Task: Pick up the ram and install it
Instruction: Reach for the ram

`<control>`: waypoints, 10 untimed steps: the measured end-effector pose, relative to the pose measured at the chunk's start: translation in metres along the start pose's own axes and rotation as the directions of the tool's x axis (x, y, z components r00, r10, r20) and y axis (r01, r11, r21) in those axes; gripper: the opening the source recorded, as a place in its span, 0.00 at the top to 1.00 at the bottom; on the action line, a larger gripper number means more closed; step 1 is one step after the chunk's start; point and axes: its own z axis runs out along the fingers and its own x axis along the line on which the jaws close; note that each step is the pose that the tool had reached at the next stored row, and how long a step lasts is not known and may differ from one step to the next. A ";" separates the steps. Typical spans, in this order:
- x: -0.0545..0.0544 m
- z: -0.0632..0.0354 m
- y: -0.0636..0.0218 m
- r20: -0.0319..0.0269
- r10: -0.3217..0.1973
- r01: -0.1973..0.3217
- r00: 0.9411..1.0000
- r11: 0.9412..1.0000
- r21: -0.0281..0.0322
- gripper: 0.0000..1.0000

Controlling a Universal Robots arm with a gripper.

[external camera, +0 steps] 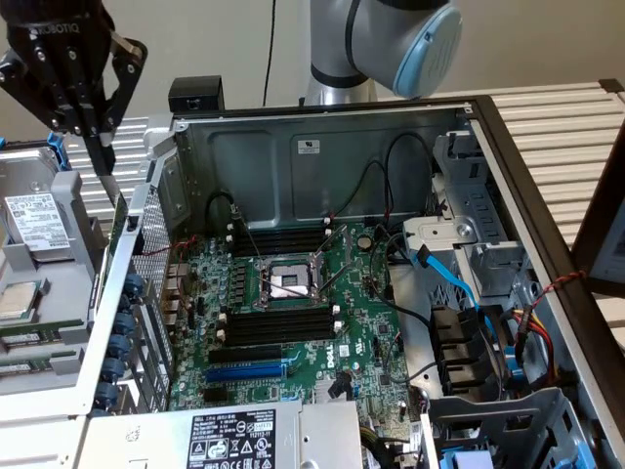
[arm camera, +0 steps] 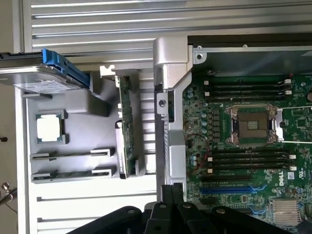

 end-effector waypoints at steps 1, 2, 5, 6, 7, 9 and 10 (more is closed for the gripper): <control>0.004 0.0004 -0.0003 0.000 0.000 0.000 1.000 1.000 0.000 0.90; 0.009 0.0008 -0.0005 0.000 0.000 0.000 1.000 1.000 0.000 0.90; 0.023 0.0022 -0.0013 -0.001 0.000 0.000 1.000 1.000 0.000 0.90; 0.027 0.0027 -0.0015 -0.001 0.000 0.000 1.000 1.000 0.000 0.90; 0.032 0.0031 -0.0018 -0.001 0.000 0.000 1.000 1.000 0.000 0.90; 0.041 0.0038 -0.0025 -0.002 0.000 0.000 1.000 1.000 0.000 0.90; 0.045 0.0042 -0.0028 -0.003 0.000 0.000 1.000 1.000 0.000 0.90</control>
